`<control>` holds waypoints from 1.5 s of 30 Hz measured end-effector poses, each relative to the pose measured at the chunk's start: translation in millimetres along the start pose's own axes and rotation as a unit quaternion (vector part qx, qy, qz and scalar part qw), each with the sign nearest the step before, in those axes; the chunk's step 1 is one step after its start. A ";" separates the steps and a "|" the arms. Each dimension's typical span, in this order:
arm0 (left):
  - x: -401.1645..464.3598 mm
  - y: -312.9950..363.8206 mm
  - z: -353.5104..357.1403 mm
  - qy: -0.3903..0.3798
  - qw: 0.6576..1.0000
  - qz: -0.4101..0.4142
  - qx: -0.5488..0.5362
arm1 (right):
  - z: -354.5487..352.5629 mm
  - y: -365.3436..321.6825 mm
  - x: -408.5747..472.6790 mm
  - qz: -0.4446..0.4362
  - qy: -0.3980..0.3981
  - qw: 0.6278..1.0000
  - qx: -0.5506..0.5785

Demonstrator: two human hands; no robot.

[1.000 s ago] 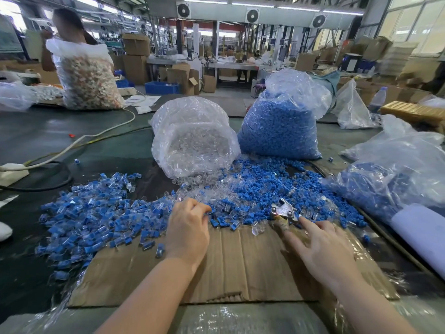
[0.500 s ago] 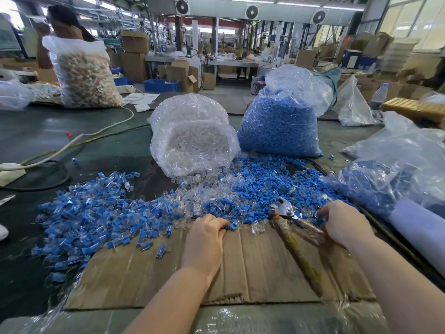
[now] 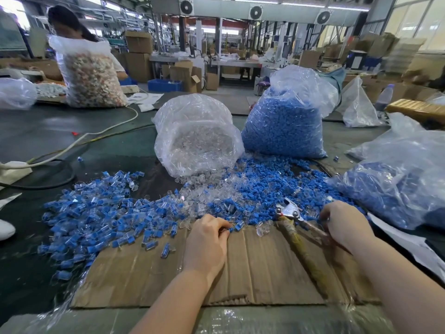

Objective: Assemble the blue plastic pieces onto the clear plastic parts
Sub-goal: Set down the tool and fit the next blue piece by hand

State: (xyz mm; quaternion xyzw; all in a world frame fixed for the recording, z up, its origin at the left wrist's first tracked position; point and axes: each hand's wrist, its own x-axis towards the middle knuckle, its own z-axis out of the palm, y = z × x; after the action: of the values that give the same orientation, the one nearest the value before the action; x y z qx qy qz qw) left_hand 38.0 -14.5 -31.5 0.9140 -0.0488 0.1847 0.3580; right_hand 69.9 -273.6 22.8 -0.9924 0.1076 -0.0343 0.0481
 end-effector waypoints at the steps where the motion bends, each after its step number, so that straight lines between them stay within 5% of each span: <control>1: 0.2 -0.5 0.4 0.001 1.000 -0.004 -0.002 | 0.7 0.2 0.1 -0.001 0.002 1.000 -0.002; 9: 0.4 0.1 1.1 -0.044 0.998 0.044 0.032 | 3.6 2.1 0.8 0.001 0.026 1.000 -0.003; 21: -1.3 2.7 -1.7 0.000 1.000 0.007 -0.012 | 1.7 -2.2 3.3 -0.015 0.038 0.999 0.008; 28: -1.4 3.4 -2.5 0.010 1.000 0.017 0.003 | -18.9 -42.1 -16.7 -0.114 0.144 0.962 0.202; 33: -1.7 3.3 -5.7 0.013 1.000 0.000 -0.023 | -13.9 -88.8 -44.0 -0.221 0.058 0.942 0.246; 39: 0.2 4.4 -6.7 0.043 0.997 -0.049 -0.032 | 21.1 -108.6 -54.8 -0.200 0.044 0.941 0.271; 45: -0.3 5.4 -7.1 0.037 0.998 -0.050 -0.030 | 39.8 -107.5 -63.1 -0.171 0.136 0.927 0.304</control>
State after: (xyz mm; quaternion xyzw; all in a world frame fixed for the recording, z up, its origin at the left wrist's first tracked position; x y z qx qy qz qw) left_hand 34.4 -13.8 -23.4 0.8968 0.0044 0.1987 0.3952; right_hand 34.1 -151.8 -9.4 -0.9194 -0.0742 -0.2076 0.3258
